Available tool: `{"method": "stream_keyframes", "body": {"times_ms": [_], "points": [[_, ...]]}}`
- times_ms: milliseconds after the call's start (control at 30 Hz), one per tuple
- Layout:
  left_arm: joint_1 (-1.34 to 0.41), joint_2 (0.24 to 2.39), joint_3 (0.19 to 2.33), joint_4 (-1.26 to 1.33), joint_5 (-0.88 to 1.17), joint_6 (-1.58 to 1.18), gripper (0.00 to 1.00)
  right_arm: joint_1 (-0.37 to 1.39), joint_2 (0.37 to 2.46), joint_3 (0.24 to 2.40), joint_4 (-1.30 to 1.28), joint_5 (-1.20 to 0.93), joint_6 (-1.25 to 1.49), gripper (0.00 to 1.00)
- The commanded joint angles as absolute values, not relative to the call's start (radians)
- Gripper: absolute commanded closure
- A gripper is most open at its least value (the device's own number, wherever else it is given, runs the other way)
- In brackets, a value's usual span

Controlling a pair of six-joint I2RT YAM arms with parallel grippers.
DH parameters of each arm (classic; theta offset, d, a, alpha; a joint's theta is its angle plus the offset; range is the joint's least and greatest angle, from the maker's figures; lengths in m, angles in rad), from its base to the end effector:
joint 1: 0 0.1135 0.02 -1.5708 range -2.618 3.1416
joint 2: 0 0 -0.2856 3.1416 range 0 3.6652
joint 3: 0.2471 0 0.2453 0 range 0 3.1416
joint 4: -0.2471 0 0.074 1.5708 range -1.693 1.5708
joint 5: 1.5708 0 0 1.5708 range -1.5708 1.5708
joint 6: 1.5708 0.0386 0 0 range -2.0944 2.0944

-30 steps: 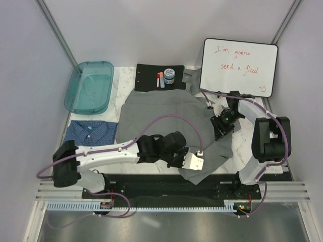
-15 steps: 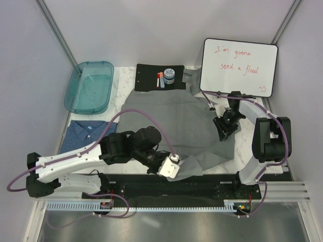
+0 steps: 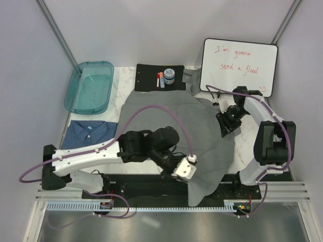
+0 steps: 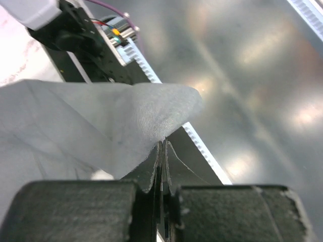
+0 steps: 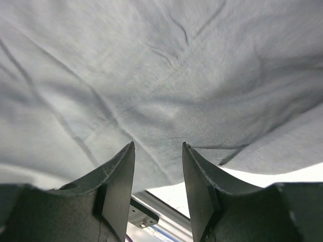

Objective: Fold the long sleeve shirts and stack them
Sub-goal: Flatten the shirt out

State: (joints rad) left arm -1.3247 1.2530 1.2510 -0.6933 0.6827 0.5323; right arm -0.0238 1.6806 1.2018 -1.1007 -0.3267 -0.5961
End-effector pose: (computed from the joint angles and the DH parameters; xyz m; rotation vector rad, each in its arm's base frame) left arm 0.0369 -0.2470 0.3777 2.0905 1.0818 -1.1804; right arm 0.2893 0.0055 0.2305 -0.8484 2.8911 0.4769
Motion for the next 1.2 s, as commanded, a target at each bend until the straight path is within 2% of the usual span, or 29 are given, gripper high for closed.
{"method": "stream_keyframes", "body": {"times_ms": [0,233,367,533,700,733,767,800,833,867,900,967,1033,1167], "points": [[-1.315,1.386,1.370,-0.531,0.650,0.463,0.98,-0.025,1.634,1.295,-1.167,-0.419,-0.612,0.50],[-1.091,1.468,1.228,-0.378,0.652,0.276,0.98,-0.023,1.617,1.322,-1.221,-0.468,-0.612,0.49],[-1.008,1.437,0.989,-0.350,0.586,0.317,0.98,-0.008,1.615,1.301,-1.227,-0.462,-0.630,0.49],[-1.009,1.364,0.789,-0.325,0.459,0.428,0.98,-0.008,1.634,1.226,-1.163,-0.399,-0.617,0.50],[-1.009,1.327,0.696,-0.342,0.429,0.462,0.98,-0.008,1.675,1.128,-1.095,-0.180,-0.606,0.57],[-1.009,1.319,0.698,-0.359,0.437,0.468,0.95,-0.006,1.669,1.094,-1.097,-0.166,-0.610,0.57],[-1.009,1.312,0.716,-0.380,0.443,0.462,0.87,-0.006,1.660,1.080,-1.098,-0.157,-0.620,0.58],[-1.009,1.296,0.730,-0.434,0.449,0.460,0.74,-0.006,1.639,1.069,-1.106,-0.146,-0.629,0.59],[-1.009,1.286,0.747,-0.469,0.456,0.463,0.68,-0.006,1.628,1.063,-1.111,-0.141,-0.644,0.59],[-1.003,1.270,0.773,-0.486,0.443,0.466,0.55,-0.006,1.617,1.066,-1.118,-0.140,-0.652,0.59],[-0.991,1.256,0.781,-0.497,0.439,0.463,0.51,-0.008,1.602,1.072,-1.147,-0.155,-0.663,0.59],[-0.925,1.215,0.816,-0.521,0.433,0.469,0.50,-0.006,1.592,1.112,-1.183,-0.170,-0.696,0.63],[-0.824,1.213,0.854,-0.526,0.433,0.472,0.49,-0.012,1.582,1.193,-1.227,-0.221,-0.713,0.62],[-0.691,1.293,0.885,-0.485,0.384,0.496,0.50,-0.020,1.583,1.292,-1.143,-0.299,-0.600,0.61]]}}
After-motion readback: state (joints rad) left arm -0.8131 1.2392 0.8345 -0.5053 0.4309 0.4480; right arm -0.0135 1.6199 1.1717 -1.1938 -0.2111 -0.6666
